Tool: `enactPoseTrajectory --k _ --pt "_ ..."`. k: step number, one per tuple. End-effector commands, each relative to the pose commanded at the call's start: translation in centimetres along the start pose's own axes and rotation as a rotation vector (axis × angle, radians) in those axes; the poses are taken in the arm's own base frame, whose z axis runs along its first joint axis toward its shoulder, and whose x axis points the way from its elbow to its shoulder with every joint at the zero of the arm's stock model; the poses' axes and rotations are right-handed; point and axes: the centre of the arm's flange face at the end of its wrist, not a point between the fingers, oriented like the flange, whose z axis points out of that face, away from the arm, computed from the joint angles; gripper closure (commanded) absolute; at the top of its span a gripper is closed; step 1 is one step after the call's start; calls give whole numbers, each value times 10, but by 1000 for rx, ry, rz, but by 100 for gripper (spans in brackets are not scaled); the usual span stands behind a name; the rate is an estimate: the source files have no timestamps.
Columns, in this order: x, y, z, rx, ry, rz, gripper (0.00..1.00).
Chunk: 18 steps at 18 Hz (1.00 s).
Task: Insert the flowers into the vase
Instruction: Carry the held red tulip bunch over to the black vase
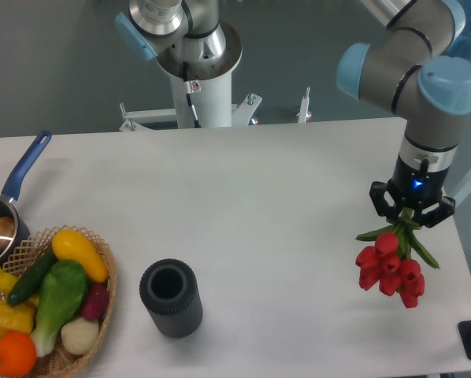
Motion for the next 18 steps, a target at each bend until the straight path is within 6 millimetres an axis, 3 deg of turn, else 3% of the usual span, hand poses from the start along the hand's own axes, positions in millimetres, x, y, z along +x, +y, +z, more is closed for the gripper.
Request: enactPoseTrajectory --k 5,7,12,18 --pt "18 -19 -11 21 0 -52 100" --pt "38 -35 -19 91 32 -119 100" --pt "81 -56 -43 490 135 -115 100" --pt "110 -89 -84 793 352 -124 100"
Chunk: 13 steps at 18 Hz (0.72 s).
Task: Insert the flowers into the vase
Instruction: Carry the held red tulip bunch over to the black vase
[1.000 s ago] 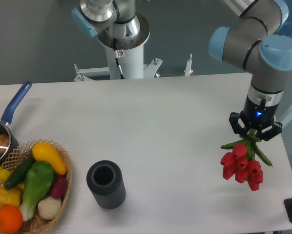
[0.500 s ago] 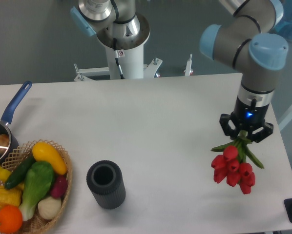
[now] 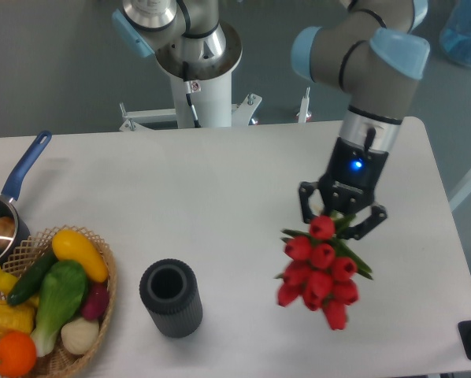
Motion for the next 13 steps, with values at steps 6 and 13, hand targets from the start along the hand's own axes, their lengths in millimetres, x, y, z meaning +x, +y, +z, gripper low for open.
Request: enactPoseTrajectory --k 6,13 --pt "18 -24 -5 310 242 97 100" --pt "30 -24 62 404 413 180 100"
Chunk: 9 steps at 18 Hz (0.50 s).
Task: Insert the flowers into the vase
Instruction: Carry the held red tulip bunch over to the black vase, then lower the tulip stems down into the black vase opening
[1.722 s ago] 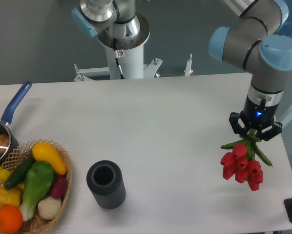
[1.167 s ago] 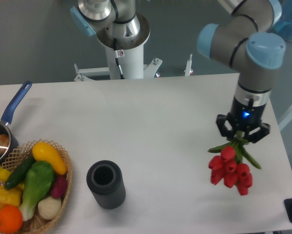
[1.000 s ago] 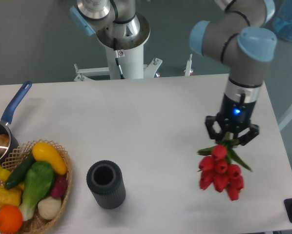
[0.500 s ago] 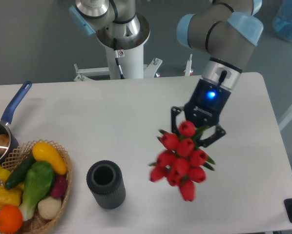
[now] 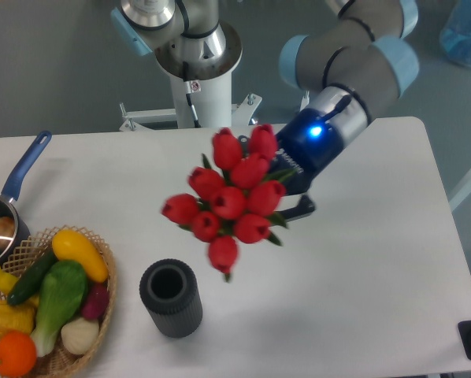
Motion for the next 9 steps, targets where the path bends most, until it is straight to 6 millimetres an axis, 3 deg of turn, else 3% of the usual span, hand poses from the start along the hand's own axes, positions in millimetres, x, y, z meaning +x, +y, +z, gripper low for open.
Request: enactPoseTrajectory --k 4,5,9 --pt "-13 17 36 14 68 -16 100" --pt "-14 19 37 16 71 -17 100" --pt "-2 28 61 32 123 -42 100"
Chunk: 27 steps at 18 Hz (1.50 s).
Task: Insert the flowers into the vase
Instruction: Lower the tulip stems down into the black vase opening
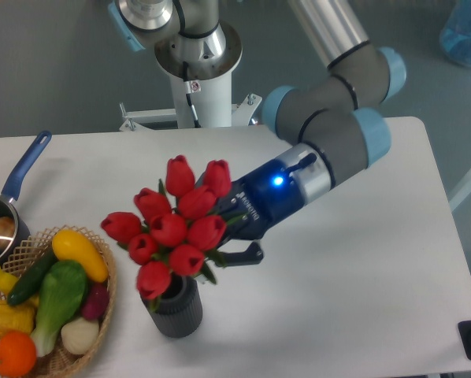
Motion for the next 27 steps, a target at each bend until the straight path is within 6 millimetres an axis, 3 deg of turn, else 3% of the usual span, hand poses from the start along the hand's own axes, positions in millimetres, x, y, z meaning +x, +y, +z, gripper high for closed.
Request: enactPoseTrajectory --k 9,14,18,23,27 --pt "8 11 23 3 40 -22 100" --pt "-12 46 2 12 10 -80 100" --pt "-13 61 -13 27 -9 -108 99" --pt "-11 103 -11 26 -9 -79 86" --pt "-9 121 -7 16 -8 -90 77"
